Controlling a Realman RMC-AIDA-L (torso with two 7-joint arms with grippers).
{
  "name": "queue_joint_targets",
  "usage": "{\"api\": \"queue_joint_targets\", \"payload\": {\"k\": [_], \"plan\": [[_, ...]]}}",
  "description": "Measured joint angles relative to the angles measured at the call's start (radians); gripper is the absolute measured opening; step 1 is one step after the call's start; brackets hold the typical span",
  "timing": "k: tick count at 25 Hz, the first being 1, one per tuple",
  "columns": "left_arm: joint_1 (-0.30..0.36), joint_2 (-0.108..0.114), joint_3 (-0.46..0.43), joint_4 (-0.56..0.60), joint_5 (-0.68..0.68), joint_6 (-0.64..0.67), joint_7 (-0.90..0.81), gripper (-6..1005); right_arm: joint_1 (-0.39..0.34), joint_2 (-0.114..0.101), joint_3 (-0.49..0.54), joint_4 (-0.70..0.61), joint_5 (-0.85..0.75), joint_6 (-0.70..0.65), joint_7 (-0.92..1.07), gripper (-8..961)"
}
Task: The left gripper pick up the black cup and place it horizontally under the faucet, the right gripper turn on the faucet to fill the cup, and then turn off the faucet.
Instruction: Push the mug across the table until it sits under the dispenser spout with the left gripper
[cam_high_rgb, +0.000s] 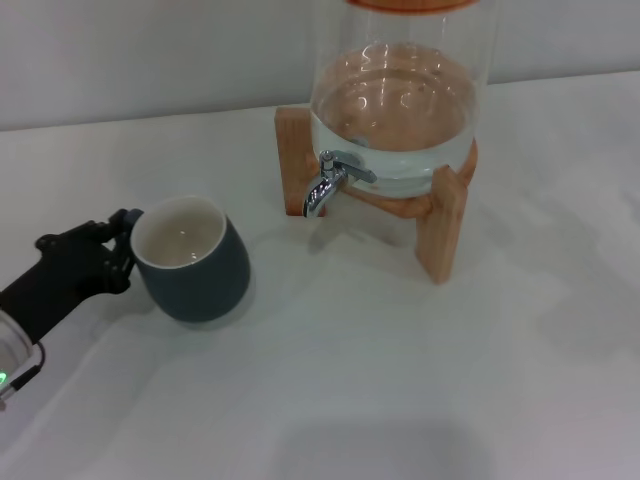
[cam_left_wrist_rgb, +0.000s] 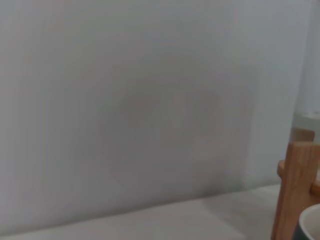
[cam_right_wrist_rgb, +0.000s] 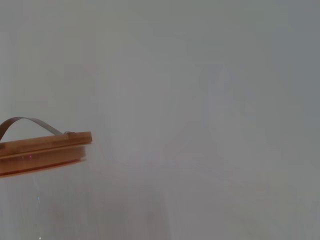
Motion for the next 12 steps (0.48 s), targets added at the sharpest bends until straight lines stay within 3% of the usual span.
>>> {"api": "queue_joint_targets", "payload": {"k": [12], "plan": [[-0.054, 0.000, 0.117, 0.011, 0.001, 0.083, -0.092, 147, -0.001, 0.000, 0.000, 0.000, 0.000, 0.005, 0.000, 599]]}}
